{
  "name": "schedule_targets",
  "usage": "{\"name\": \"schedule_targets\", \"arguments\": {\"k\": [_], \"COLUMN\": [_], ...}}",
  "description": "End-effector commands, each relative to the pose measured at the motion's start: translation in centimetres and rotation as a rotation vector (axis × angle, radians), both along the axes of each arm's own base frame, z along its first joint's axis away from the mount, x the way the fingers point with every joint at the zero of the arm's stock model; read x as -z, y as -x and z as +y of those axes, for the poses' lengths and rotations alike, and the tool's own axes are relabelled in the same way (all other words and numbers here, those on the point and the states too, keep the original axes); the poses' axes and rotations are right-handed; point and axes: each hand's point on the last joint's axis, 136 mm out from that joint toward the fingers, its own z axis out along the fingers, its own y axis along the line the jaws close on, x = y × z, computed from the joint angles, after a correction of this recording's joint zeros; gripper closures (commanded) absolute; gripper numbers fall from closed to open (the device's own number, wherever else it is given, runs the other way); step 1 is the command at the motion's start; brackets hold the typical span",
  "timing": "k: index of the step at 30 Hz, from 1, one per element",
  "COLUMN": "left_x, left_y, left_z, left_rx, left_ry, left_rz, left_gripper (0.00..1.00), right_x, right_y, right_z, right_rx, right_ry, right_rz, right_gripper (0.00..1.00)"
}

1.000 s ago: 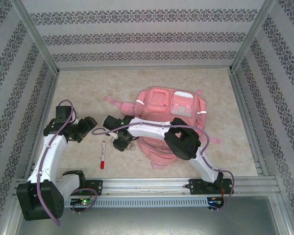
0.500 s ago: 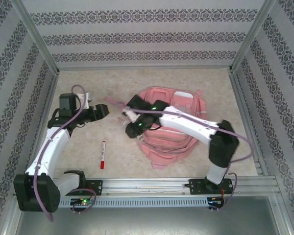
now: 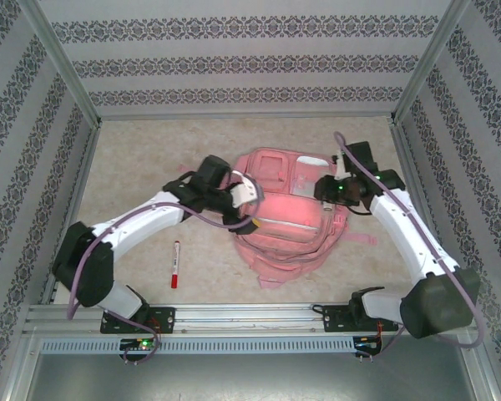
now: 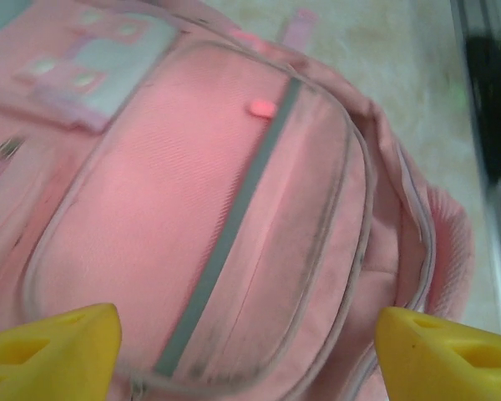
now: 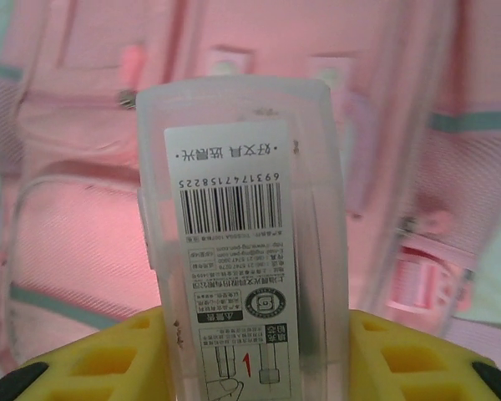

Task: Pack the student bag

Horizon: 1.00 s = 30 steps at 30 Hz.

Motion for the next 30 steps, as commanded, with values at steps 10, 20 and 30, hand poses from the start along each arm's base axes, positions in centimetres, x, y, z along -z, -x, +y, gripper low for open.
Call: {"name": "schedule_targets", "arguments": {"k": [10, 20, 30], "left_x": [6.3, 9.6, 7.1], "left_y": [0.7, 0.1, 1.1], "left_z": [-1.8, -2.9, -3.8], "left_rx": [0.214, 0.19, 0.205], "left_ry": [-0.307, -0.39, -0.329], "left_rz": [-0.314, -0.273, -0.189], "left_gripper": [0.23, 0.46, 1.0], "right_x": [0.8, 0.6, 1.3], "right_y": [-0.4, -0.9, -0.4], "right_z": [-1.9, -1.6, -0.8], "right_rx": [0.094, 0.094, 0.092], "right_ry": [-0.077, -0.108, -0.167], "right_rz": [-0.021, -0.04, -0.011], "right_gripper": [0.59, 0.6, 0.61]}}
